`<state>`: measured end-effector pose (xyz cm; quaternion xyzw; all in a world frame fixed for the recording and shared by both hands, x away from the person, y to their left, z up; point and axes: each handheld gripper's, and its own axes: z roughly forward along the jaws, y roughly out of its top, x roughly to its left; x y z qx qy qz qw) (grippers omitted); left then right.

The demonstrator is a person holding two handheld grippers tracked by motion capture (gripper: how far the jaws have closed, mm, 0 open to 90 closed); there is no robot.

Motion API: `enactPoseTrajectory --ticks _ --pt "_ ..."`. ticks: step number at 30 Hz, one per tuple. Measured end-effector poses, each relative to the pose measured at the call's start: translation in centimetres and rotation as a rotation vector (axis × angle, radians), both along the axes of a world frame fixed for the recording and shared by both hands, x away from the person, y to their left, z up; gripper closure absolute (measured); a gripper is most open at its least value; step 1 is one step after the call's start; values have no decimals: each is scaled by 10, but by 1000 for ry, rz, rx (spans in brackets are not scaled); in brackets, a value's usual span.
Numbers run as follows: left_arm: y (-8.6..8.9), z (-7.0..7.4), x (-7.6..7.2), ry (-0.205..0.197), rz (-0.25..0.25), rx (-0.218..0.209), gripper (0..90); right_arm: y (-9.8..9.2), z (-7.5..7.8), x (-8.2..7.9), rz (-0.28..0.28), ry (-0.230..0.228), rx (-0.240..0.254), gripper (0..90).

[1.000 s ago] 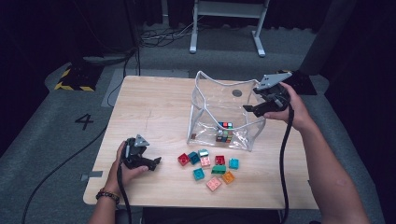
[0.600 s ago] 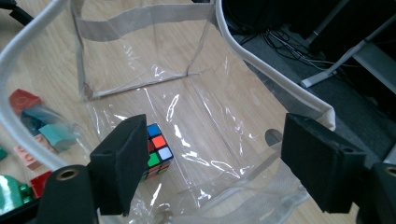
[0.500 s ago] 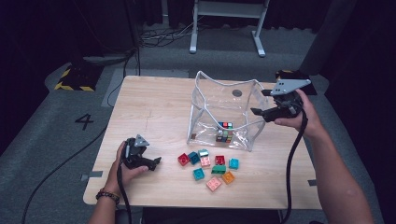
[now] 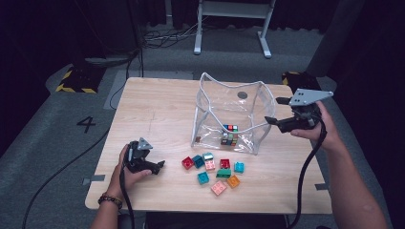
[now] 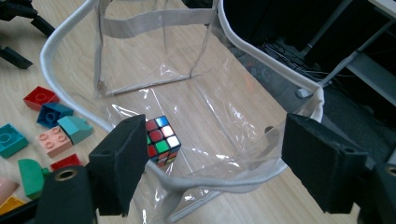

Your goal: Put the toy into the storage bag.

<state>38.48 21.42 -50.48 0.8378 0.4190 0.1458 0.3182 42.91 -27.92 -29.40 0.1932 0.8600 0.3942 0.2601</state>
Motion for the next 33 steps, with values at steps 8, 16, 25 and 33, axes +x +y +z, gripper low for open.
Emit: enactPoseTrajectory --ticks 8,16,25,33 --pt "0 0 0 0 -1 1 3 -10 -11 -9 -10 6 20 236" --pt "0 0 0 0 3 -1 3 -19 -28 -20 -11 12 25 237" --pt "0 0 0 3 -3 0 3 -25 -52 -26 -37 46 34 239" --pt "0 0 0 1 -2 -1 3 -30 -74 -29 -43 83 33 243"
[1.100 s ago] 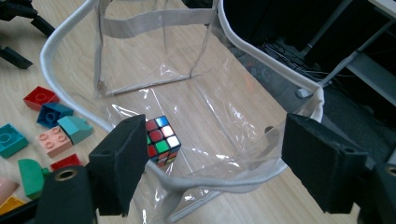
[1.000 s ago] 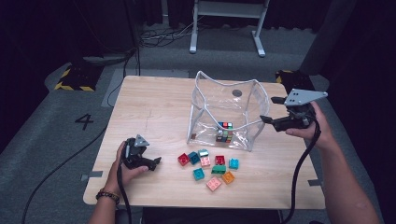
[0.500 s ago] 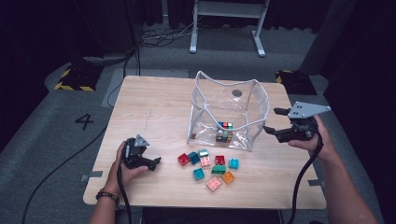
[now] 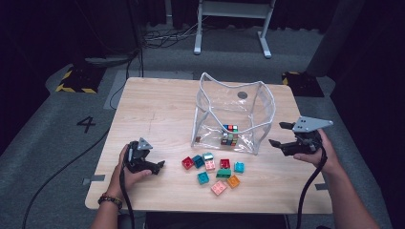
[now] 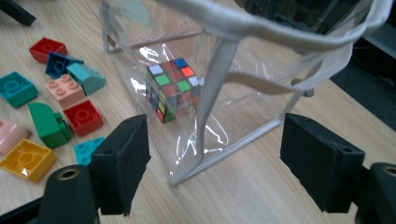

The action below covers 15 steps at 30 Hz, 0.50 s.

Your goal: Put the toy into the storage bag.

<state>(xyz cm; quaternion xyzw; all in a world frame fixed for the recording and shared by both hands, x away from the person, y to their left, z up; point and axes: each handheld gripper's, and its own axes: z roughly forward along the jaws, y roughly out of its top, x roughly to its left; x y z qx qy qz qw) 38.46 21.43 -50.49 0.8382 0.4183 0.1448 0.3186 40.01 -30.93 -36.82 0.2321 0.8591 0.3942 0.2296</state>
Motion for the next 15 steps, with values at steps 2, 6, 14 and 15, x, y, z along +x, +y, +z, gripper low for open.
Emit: enactPoseTrajectory --ticks 2,6,14,15 --pt "0 0 0 4 1 -4 3 -1 -5 -1 -4 4 -3 244" --pt "-1 0 -1 9 1 -10 3 -4 -18 -1 -2 17 5 249" --pt "-1 0 -1 9 8 -9 3 -5 -45 -3 0 69 11 255" --pt "-1 0 -1 9 6 -10 3 -5 -49 -3 5 70 10 255"
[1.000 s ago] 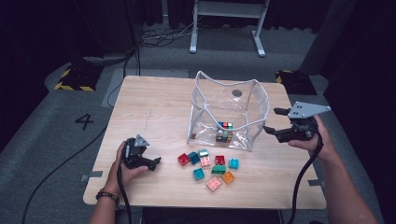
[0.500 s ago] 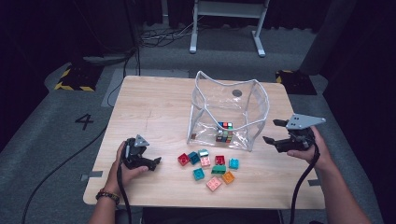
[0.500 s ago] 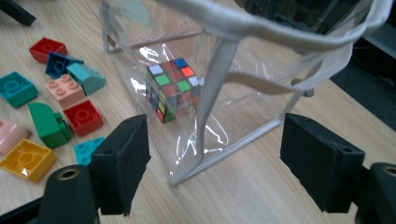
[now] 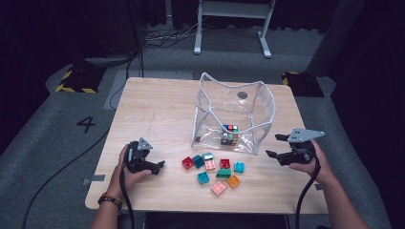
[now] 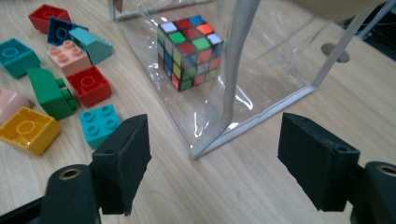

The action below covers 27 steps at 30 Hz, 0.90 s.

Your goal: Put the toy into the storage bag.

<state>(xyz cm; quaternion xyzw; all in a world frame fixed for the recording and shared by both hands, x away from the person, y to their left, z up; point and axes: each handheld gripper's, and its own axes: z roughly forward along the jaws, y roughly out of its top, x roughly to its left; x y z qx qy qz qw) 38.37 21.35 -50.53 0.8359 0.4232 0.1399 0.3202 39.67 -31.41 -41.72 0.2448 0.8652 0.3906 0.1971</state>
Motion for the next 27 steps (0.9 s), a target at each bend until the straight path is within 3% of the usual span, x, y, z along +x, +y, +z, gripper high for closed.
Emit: enactPoseTrajectory --ticks 4,11,27 --pt "0 0 0 0 1 1 3 3 -17 -2 12 33 -30 254" --pt "0 0 0 -1 2 1 3 10 -42 -4 45 99 -37 257" --pt "0 0 0 -1 -3 6 3 50 -72 -7 205 153 -24 285"
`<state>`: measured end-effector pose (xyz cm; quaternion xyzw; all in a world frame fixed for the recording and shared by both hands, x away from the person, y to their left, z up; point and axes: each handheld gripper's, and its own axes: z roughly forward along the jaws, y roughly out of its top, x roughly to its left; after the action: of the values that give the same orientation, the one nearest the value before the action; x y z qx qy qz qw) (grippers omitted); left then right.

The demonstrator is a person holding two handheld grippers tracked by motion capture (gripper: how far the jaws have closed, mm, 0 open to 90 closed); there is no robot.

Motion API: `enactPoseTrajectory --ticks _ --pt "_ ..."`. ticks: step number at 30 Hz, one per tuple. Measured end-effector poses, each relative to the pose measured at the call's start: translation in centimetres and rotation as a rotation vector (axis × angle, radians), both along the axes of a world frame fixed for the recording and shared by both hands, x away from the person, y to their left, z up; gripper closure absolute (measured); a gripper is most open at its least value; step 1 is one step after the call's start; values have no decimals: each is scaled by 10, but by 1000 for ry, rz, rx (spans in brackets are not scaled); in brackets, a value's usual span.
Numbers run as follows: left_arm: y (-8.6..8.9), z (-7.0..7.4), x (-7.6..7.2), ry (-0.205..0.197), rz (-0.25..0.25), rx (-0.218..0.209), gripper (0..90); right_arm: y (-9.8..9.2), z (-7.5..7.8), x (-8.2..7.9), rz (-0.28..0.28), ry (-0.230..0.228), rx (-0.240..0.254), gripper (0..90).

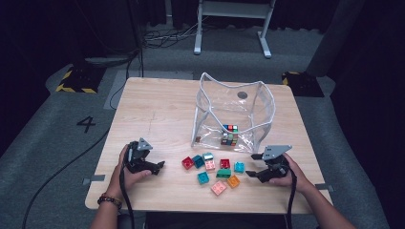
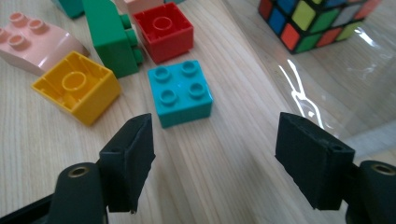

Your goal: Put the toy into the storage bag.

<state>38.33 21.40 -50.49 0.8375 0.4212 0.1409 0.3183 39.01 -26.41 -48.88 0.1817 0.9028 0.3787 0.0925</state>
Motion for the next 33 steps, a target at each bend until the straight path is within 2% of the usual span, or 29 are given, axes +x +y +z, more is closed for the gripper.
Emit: enactPoseTrajectory --ticks 4,12,13,14,15,20,25,30,33 --pt "0 0 0 0 0 0 3 9 -5 2 24 20 12 286" --pt "0 0 0 0 0 0 3 20 -12 5 20 30 21 300" --pt "0 0 0 0 0 0 3 20 -12 3 -6 44 15 315" --pt "0 0 0 -1 0 1 3 21 -12 5 0 32 22 332" --pt "0 0 0 0 0 0 3 22 -12 5 -13 38 26 339" --pt "0 0 0 0 0 0 3 26 -15 5 -9 23 50 348" --pt "0 0 0 0 1 0 3 27 -15 3 -3 18 51 381" --pt "0 0 0 0 0 0 3 27 -15 2 10 8 59 483" --pt "0 0 0 0 0 0 3 26 -15 2 -1 5 67 554"
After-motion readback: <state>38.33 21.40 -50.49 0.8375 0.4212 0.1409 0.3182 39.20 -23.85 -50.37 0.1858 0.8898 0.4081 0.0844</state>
